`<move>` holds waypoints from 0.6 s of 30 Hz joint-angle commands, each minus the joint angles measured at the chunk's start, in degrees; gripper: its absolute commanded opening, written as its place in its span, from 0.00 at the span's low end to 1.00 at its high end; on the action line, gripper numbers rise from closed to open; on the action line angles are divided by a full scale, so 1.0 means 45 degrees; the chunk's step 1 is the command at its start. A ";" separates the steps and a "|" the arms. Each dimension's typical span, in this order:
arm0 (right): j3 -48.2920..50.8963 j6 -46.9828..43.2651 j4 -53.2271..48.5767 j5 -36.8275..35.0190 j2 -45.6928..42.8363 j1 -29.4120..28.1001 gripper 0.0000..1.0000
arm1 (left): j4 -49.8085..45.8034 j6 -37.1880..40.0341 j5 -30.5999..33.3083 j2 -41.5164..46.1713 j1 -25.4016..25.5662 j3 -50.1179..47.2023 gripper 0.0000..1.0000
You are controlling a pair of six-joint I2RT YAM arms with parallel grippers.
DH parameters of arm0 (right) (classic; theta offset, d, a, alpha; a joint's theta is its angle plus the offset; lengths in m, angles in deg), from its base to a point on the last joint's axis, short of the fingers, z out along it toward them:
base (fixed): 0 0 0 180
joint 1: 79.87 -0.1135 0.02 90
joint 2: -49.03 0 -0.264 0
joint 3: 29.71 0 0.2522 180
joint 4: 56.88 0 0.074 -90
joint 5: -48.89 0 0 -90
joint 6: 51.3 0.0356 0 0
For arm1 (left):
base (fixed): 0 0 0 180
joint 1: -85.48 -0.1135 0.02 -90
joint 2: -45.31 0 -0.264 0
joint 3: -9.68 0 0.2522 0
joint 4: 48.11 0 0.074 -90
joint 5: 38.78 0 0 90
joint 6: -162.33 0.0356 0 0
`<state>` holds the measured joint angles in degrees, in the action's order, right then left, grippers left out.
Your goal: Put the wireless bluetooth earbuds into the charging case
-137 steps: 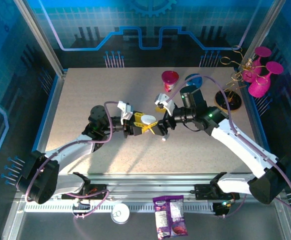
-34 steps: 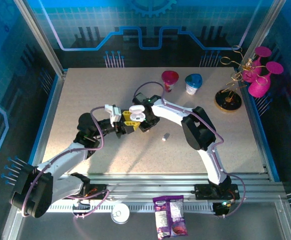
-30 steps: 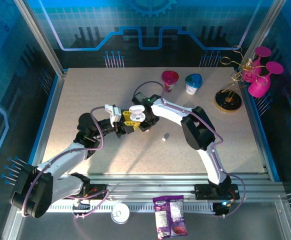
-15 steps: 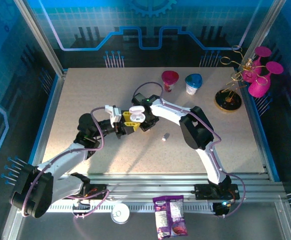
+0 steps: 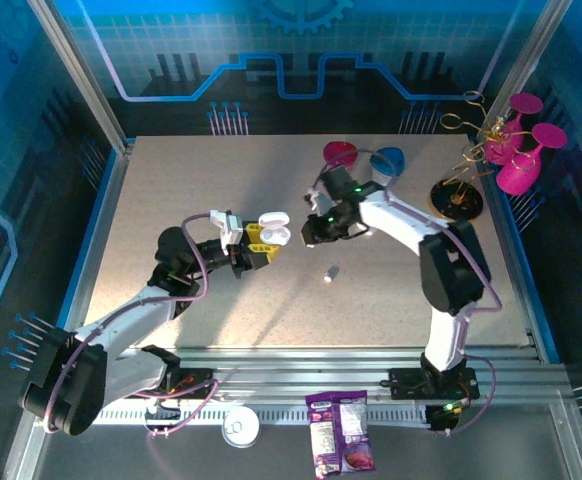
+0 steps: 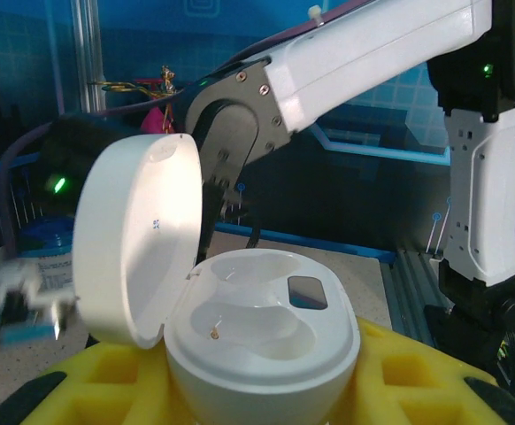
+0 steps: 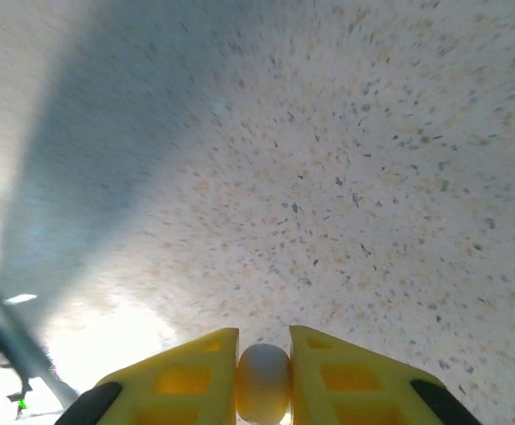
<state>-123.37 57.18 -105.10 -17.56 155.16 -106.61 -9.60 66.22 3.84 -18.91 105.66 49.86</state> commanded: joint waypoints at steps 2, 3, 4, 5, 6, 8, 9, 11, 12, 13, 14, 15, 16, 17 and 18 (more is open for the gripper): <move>0.1363 0.1408 0.1995 0.4420 -0.1134 0.0862 0.16 | 0.0518 -0.0301 -0.0176 -0.0187 -0.0091 -0.0049 0.27; 0.1681 0.1648 0.2325 0.5161 -0.1334 0.1067 0.16 | 0.0532 -0.0309 -0.0167 -0.0212 -0.0091 -0.0052 0.27; 0.1966 0.1909 0.2641 0.5756 -0.1532 0.1269 0.16 | 0.0563 -0.0334 -0.0159 -0.0291 -0.0081 -0.0049 0.27; 0.2188 0.2100 0.2882 0.6190 -0.1692 0.1411 0.16 | 0.0600 -0.0364 -0.0156 -0.0364 -0.0091 -0.0047 0.27; 0.2446 0.2332 0.3186 0.6564 -0.1858 0.1548 0.15 | 0.0668 -0.0424 -0.0176 -0.0460 -0.0091 -0.0049 0.27; 0.2847 0.2845 0.3796 0.7244 -0.2181 0.1752 0.15 | 0.0929 -0.0586 -0.0214 -0.0684 -0.0091 -0.0060 0.27; 0.3100 0.3254 0.4258 0.7631 -0.2329 0.1834 0.15 | 0.1043 -0.0668 -0.0249 -0.0810 -0.0092 -0.0050 0.27; 0.3564 0.4124 0.5247 0.8210 -0.2624 0.1976 0.14 | 0.1263 -0.0861 -0.0273 -0.1059 -0.0091 -0.0026 0.27; 0.3809 0.4649 0.5863 0.8489 -0.2778 0.2014 0.14 | 0.1312 -0.0955 -0.0283 -0.1151 -0.0091 -0.0011 0.27; 0.4040 0.5159 0.6475 0.8694 -0.2904 0.2055 0.14 | 0.1351 -0.0985 -0.0310 -0.1246 -0.0091 0.0024 0.27; 0.4210 0.5556 0.6896 0.8872 -0.3000 0.2092 0.14 | 0.1363 -0.1020 -0.0332 -0.1317 -0.0091 0.0043 0.27; 0.4353 0.5918 0.7280 0.9028 -0.3106 0.2125 0.14 | 0.1372 -0.1025 -0.0365 -0.1398 -0.0106 0.0066 0.27; 0.4474 0.6182 0.7589 0.9147 -0.3222 0.2170 0.14 | 0.1409 -0.1059 -0.0396 -0.1488 -0.0110 0.0087 0.27; 0.4552 0.6342 0.7738 0.9225 -0.3298 0.2179 0.14 | 0.1430 -0.1074 -0.0427 -0.1551 -0.0111 0.0131 0.27; 0.4588 0.6412 0.7736 0.9227 -0.3374 0.2210 0.14 | 0.1487 -0.1111 -0.0473 -0.1636 -0.0130 0.0156 0.27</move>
<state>-103.67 80.50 -76.75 19.23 142.09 -97.47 -5.91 62.44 3.51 -25.43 105.64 49.86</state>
